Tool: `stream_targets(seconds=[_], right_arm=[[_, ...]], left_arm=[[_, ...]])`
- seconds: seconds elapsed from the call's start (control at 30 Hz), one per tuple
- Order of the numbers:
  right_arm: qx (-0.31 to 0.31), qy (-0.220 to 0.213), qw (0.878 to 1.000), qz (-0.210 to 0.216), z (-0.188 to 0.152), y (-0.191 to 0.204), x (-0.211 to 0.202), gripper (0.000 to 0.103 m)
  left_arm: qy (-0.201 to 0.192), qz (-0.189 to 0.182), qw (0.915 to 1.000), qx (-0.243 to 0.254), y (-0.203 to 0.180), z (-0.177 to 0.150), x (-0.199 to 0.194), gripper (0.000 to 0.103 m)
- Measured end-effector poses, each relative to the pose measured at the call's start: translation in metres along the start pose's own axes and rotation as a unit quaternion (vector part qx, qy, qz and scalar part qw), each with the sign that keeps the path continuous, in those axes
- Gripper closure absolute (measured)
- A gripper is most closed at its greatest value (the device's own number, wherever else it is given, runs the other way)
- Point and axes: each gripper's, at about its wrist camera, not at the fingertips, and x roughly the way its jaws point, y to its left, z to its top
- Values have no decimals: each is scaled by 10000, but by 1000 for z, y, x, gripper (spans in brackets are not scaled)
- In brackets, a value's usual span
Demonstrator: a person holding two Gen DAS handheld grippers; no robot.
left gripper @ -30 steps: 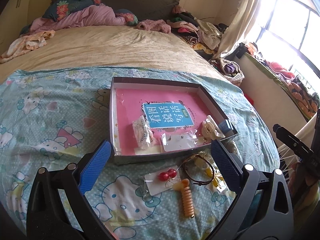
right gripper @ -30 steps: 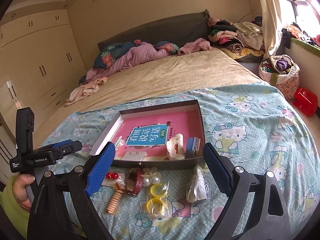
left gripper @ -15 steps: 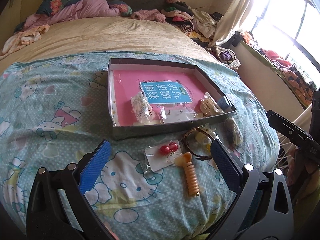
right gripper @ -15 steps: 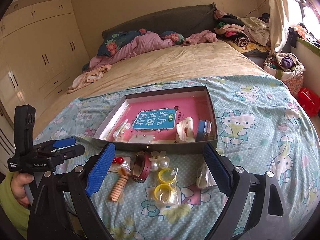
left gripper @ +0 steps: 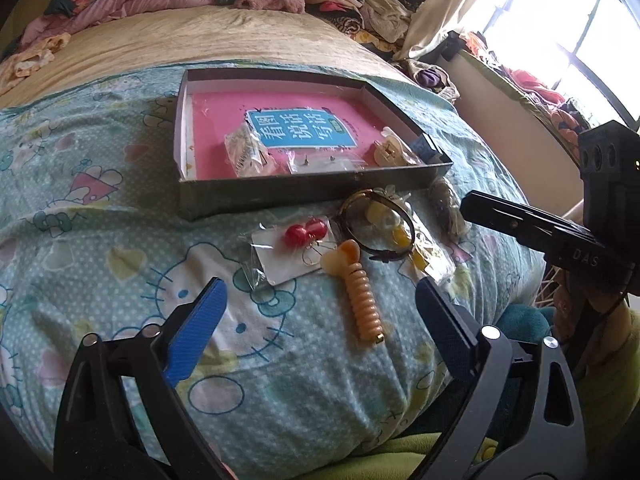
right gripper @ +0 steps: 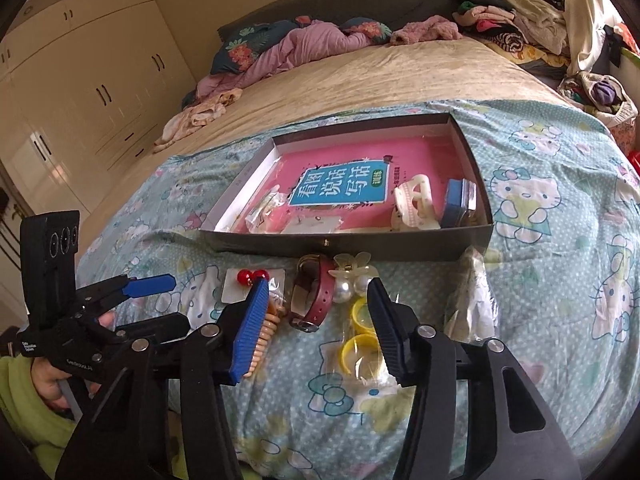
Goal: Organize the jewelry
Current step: 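Move the right gripper toward the red watch strap, then grasp the red watch strap with the right gripper while the left grasps the orange coiled hair tie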
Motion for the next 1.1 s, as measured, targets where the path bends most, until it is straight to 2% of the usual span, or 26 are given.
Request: stream_targets(seconds=[0.03,0.17,0.5,0.73,0.9,1.03,1.1], right_arm=[[20,50,10000,47,-1,0,4,62],[190,277,9992,204,-6,-3,21,67],[609,562,9959,376,-10,-15,49,72],[845,683,9918,674,-11,-19,66,82],[816,442,9930,730,-9,-19,58,88],[662,182,9952,701,-4,-15,42,88],[585,85,9962,635,-2,-15,36,88]], left_arm=[[65,-67,10000,-6,-1,-3,3,31],[292,-196,9994,12,-5,-13,14,52],[498,-391,9979,115,-14,-20,27,53],[601,-377,9974,130,-17,-20,40,53],[576,-270,9978,200,-23,-17,49,53],[526,-109,9977,410,-31,-15,55,53],[522,-51,9970,576,-38,-17,57,66]])
